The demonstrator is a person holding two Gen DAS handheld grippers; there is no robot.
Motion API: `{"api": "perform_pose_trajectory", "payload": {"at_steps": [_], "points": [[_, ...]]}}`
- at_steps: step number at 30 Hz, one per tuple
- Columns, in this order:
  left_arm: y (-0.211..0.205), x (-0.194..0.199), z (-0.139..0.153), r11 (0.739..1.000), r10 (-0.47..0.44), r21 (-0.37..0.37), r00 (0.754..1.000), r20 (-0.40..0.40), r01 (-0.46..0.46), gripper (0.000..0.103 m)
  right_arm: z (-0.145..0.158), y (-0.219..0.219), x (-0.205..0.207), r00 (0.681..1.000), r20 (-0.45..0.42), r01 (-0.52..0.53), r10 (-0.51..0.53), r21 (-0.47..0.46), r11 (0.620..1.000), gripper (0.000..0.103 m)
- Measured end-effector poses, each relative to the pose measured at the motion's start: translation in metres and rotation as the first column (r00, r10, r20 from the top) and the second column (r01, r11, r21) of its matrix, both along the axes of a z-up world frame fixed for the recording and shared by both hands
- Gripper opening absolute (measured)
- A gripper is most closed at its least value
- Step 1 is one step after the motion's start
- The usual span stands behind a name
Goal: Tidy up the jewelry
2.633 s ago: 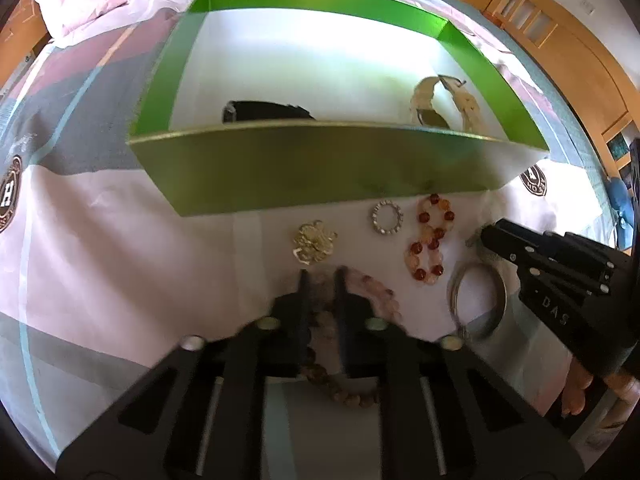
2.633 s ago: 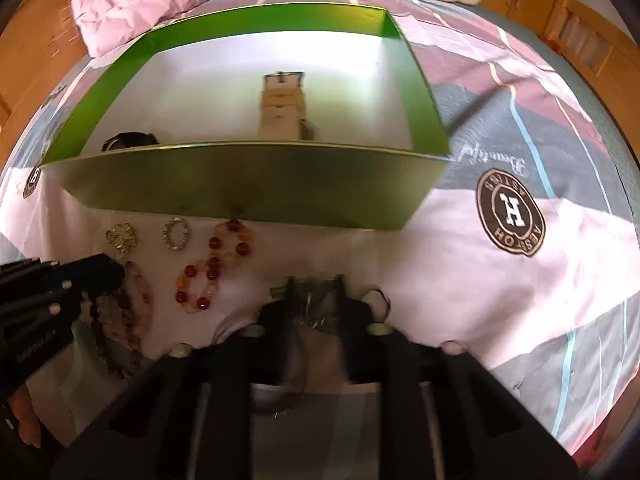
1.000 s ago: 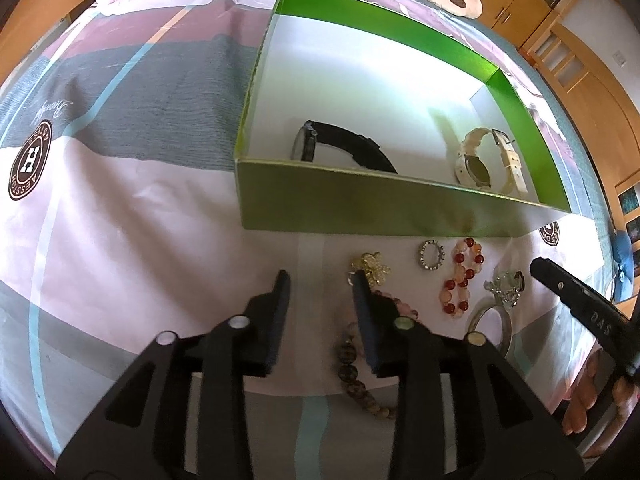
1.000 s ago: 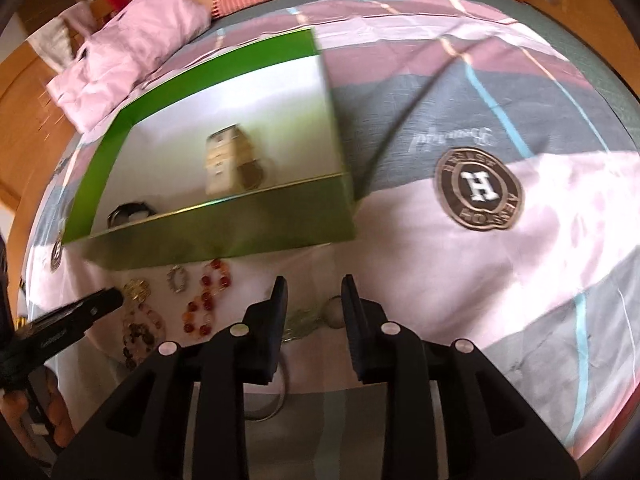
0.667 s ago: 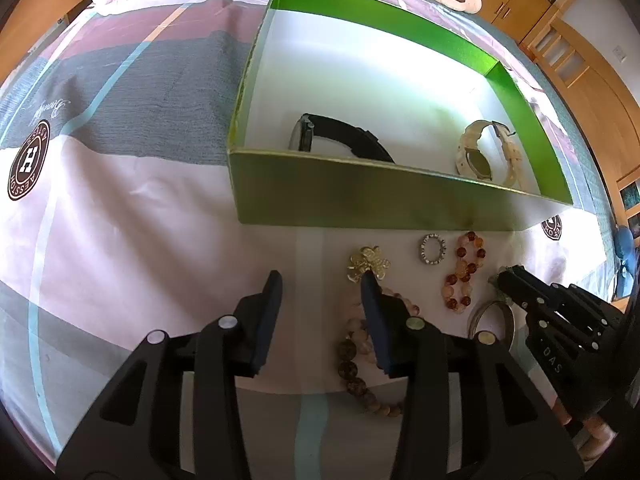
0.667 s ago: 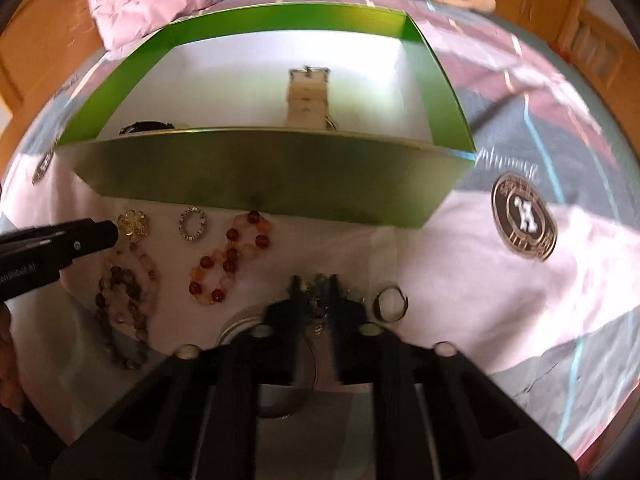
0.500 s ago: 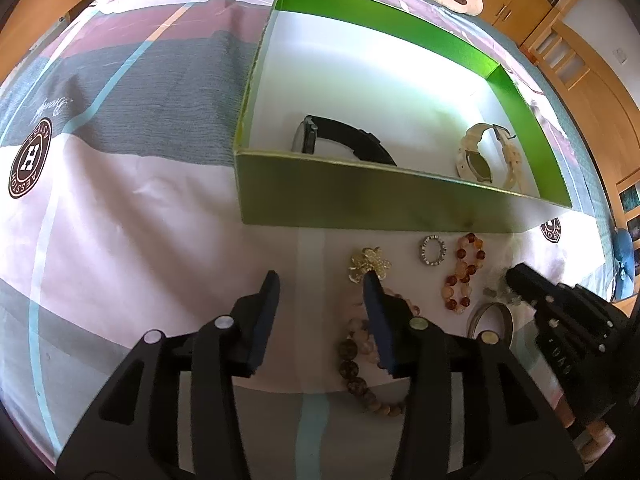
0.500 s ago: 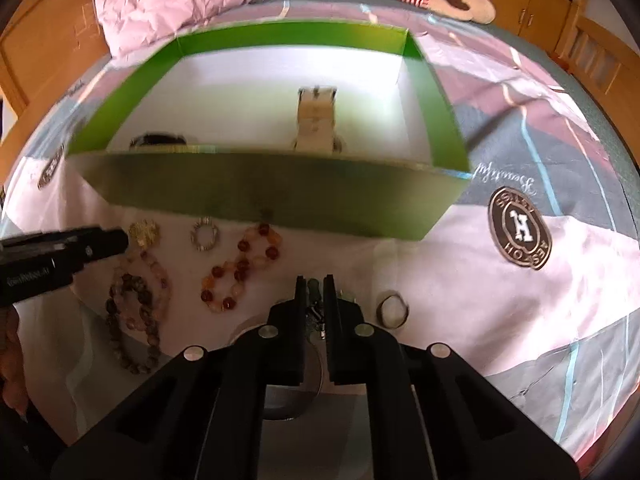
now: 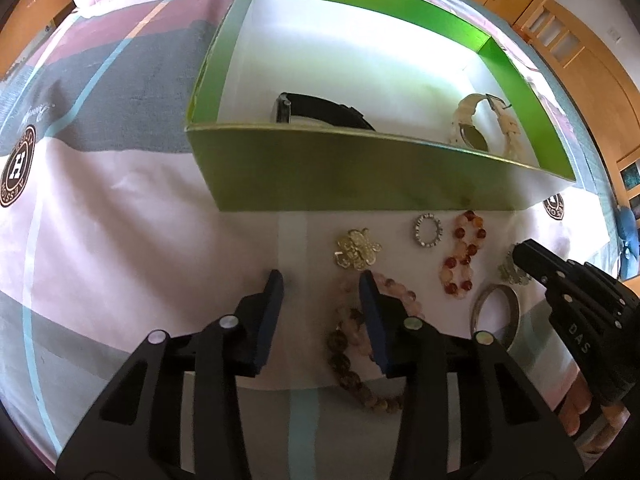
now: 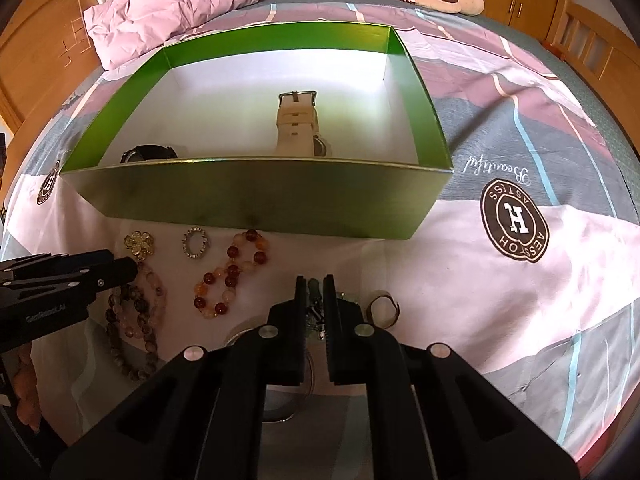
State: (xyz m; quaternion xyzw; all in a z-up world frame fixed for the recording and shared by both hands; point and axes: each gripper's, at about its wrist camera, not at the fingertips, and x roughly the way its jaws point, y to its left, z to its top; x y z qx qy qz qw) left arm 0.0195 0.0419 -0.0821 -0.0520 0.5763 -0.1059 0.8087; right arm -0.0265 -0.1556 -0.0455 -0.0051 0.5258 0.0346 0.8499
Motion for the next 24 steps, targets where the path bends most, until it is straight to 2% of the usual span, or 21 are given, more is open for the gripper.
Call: {"api": "perform_pose_trajectory", "payload": {"at_steps": [2, 4, 7, 14, 16, 19, 21, 23, 24], "points": [[-0.004, -0.001, 0.0, 0.999, -0.015, 0.031, 1.0, 0.02, 0.015, 0.033, -0.001, 0.0, 0.0, 1.0, -0.005, 0.0, 0.0, -0.001, 1.0, 0.008], [-0.01, -0.002, 0.001, 0.998, -0.034, 0.063, 0.999, 0.036, 0.032, 0.031, -0.004, -0.001, 0.001, 1.0, -0.013, 0.0, 0.0, -0.001, 1.0, 0.008], [-0.018, -0.006, 0.003, 0.989, -0.07, 0.131, 0.996, 0.059, 0.062, 0.031, -0.006, -0.001, 0.002, 1.0, -0.022, 0.0, 0.0, 0.0, 1.0, 0.008], [-0.028, -0.007, 0.002, 0.979, -0.099, 0.183, 0.993, 0.068, 0.085, 0.032, -0.008, -0.002, 0.002, 1.0, -0.015, 0.012, -0.012, -0.029, 1.0, 0.009], [-0.026, -0.009, 0.002, 0.977, -0.104, 0.192, 0.992, 0.071, 0.089, 0.032, -0.009, -0.004, 0.002, 1.0, -0.016, 0.024, -0.024, -0.033, 0.999, 0.02], [-0.025, -0.01, 0.003, 0.974, -0.111, 0.208, 0.991, 0.077, 0.093, 0.032, -0.011, -0.005, 0.003, 0.999, -0.029, 0.025, -0.026, -0.033, 0.999, 0.022], [-0.026, -0.012, 0.002, 0.974, -0.11, 0.207, 0.991, 0.081, 0.092, 0.027, -0.012, -0.002, 0.002, 0.999, -0.033, 0.012, -0.013, -0.046, 0.999, 0.022], [-0.031, -0.015, 0.004, 0.973, -0.115, 0.212, 0.99, 0.085, 0.095, 0.011, -0.015, 0.001, 0.001, 0.999, -0.037, -0.002, -0.001, -0.061, 0.998, 0.021], [-0.032, -0.016, 0.004, 0.971, -0.116, 0.219, 0.989, 0.088, 0.095, 0.011, -0.015, 0.004, 0.0, 0.999, -0.034, -0.009, 0.007, -0.074, 0.997, 0.017]]}}
